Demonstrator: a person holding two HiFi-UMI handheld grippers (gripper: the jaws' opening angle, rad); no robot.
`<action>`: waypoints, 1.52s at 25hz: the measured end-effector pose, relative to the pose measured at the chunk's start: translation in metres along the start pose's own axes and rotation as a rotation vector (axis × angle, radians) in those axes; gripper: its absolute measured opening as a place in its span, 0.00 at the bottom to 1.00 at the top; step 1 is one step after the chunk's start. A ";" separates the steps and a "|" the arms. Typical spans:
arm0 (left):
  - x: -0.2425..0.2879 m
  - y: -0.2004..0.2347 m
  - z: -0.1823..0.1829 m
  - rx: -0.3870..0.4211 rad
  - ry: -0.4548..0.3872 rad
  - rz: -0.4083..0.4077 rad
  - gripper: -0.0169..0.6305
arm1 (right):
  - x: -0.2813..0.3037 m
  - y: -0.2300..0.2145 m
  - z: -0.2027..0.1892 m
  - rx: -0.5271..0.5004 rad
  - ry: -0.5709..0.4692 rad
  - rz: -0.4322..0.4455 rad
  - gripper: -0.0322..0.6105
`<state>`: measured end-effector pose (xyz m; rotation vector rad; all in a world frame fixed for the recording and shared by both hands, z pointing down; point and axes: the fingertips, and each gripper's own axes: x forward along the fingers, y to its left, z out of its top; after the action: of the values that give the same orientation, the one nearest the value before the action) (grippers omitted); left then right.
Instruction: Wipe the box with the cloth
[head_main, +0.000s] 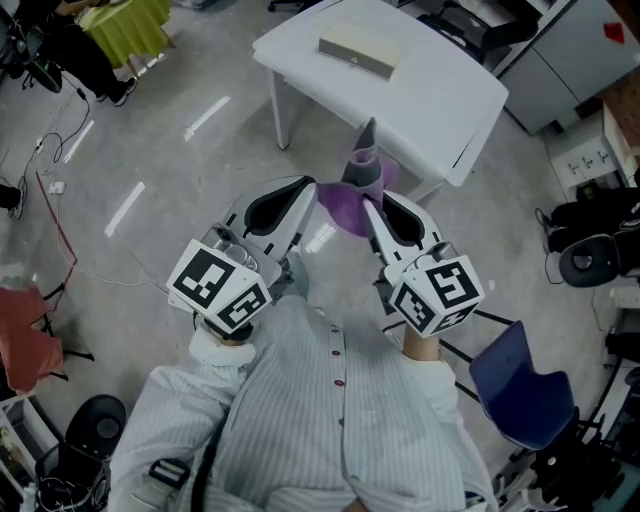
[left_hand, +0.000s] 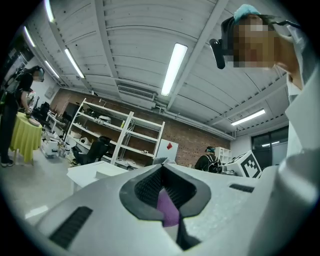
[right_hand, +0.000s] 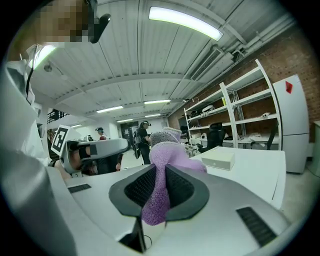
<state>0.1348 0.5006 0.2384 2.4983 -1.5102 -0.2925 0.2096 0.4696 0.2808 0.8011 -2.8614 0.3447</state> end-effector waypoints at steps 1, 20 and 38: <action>0.008 0.012 0.003 0.000 0.004 -0.002 0.04 | 0.012 -0.007 0.003 0.003 0.003 -0.002 0.14; 0.114 0.219 0.049 -0.011 0.030 -0.034 0.04 | 0.219 -0.109 0.055 0.013 0.038 -0.075 0.14; 0.162 0.305 0.047 -0.015 0.040 -0.014 0.04 | 0.283 -0.181 0.043 0.061 0.089 -0.131 0.14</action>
<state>-0.0624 0.2151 0.2677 2.4890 -1.4704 -0.2536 0.0621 0.1690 0.3295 0.9532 -2.7117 0.4400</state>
